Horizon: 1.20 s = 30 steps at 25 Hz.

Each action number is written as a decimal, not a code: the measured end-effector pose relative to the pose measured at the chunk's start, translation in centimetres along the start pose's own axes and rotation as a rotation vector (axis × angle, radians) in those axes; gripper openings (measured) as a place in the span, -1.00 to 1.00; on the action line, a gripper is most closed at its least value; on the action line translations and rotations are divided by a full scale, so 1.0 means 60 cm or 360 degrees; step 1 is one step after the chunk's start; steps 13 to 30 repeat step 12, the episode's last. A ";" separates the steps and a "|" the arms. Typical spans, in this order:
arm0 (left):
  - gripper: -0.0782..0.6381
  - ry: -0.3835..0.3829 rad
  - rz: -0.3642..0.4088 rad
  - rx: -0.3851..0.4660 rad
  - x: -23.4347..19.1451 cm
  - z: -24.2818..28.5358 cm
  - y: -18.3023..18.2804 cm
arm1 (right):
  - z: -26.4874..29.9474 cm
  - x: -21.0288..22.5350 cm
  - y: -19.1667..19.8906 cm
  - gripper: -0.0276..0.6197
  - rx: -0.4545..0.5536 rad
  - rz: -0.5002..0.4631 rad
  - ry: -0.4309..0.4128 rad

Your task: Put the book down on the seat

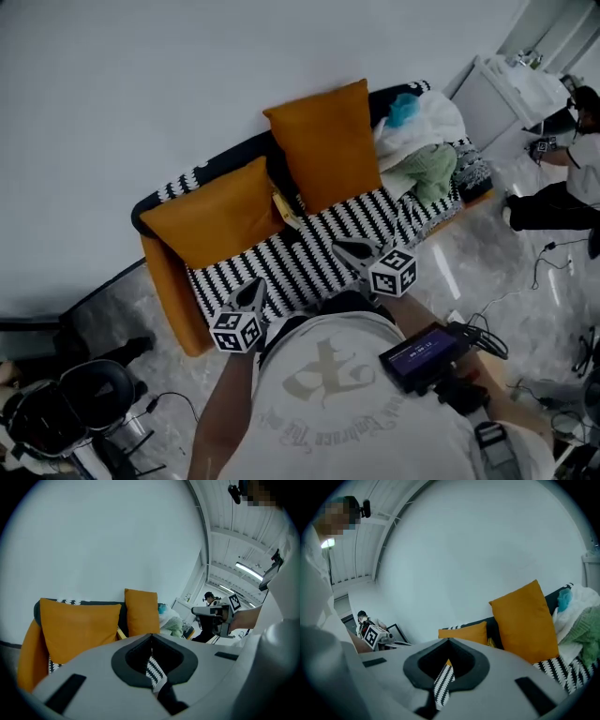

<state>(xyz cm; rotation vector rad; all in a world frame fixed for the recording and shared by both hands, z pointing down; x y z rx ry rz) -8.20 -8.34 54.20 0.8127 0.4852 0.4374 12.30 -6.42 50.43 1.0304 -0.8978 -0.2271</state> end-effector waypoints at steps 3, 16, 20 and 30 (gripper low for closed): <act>-0.75 0.0003 0.0014 0.0019 -0.002 -0.003 0.000 | 0.000 -0.004 0.000 -0.87 0.0004 -0.0023 0.0017; -0.75 0.0011 -0.0001 0.0025 -0.024 -0.007 0.011 | 0.009 -0.011 -0.001 -0.87 0.0011 -0.0059 0.0064; -0.75 0.0011 -0.0001 0.0025 -0.024 -0.007 0.011 | 0.009 -0.011 -0.001 -0.87 0.0011 -0.0059 0.0064; -0.75 0.0011 -0.0001 0.0025 -0.024 -0.007 0.011 | 0.009 -0.011 -0.001 -0.87 0.0011 -0.0059 0.0064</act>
Point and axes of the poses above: the fingertips, and each gripper's own axes: z forward along the fingers, x to its right, y out of its underside, the point moved 1 cm from there along -z, backward along the fingers, and after that the axes turned 14 degrees about -y, right-handed, at the moved point
